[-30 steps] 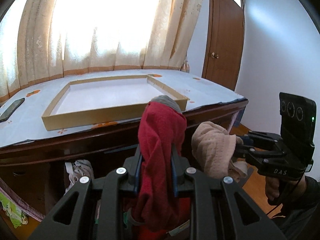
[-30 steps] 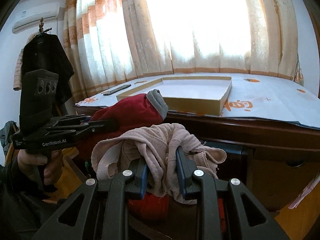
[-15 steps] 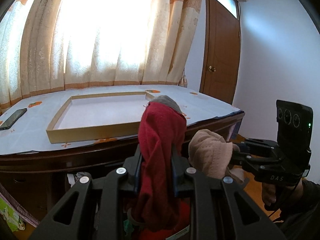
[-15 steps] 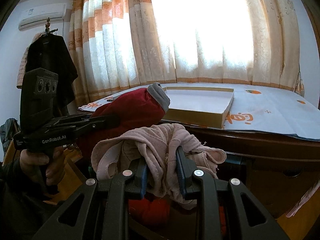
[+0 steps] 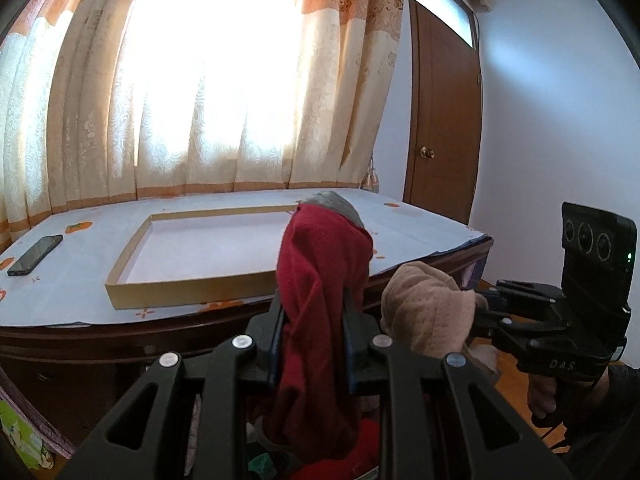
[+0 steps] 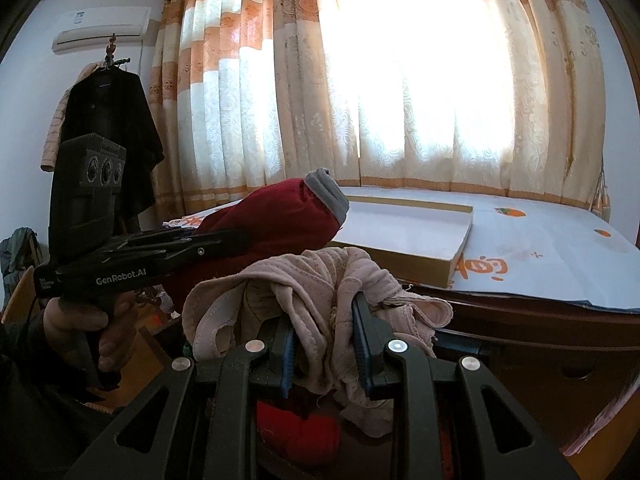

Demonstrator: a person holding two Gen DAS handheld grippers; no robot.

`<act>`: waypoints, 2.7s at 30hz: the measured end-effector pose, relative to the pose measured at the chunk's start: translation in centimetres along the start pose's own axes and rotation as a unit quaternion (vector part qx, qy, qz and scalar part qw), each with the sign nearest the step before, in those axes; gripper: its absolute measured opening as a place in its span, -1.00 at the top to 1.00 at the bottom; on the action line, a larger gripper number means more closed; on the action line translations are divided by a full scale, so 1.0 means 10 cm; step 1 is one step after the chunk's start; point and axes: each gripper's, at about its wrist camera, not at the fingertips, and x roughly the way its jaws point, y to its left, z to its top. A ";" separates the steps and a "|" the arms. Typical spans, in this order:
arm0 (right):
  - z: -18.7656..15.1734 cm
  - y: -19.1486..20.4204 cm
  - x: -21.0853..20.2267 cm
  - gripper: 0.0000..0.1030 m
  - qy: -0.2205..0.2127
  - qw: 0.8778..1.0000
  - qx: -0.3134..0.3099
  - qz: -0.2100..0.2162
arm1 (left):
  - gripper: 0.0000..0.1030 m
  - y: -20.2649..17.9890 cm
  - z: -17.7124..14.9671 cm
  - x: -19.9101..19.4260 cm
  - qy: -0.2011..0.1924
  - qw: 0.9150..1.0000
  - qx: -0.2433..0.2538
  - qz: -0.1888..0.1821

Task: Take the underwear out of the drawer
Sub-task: 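Lift the red garment with the left tool while the right tool lifts the pink garment, then carry both garments up over the cardboard tray on the table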

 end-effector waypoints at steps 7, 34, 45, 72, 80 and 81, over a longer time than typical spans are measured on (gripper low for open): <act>0.10 -0.02 0.01 0.48 -0.005 1.000 -0.005 0.000 | 0.58 0.03 0.10 -0.02 -0.010 1.000 0.002 0.007; 0.34 -0.03 -0.02 0.48 -0.019 0.999 -0.037 -0.005 | 0.58 0.05 0.36 0.06 -0.012 1.000 -0.003 0.010; 0.49 -0.11 0.06 0.48 -0.016 0.998 -0.053 -0.009 | 0.58 0.07 0.52 0.16 -0.013 1.000 0.004 0.018; 1.21 -0.54 0.66 0.48 0.018 0.994 -0.107 -0.022 | 0.58 0.54 1.04 0.78 0.033 0.998 -0.031 0.040; 1.37 -0.67 0.91 0.48 0.032 0.991 -0.125 -0.026 | 0.58 0.63 1.19 1.00 0.049 0.997 -0.032 0.048; 1.39 -0.69 0.95 0.48 0.034 0.991 -0.129 -0.027 | 0.58 0.65 1.21 1.04 0.051 0.997 -0.031 0.052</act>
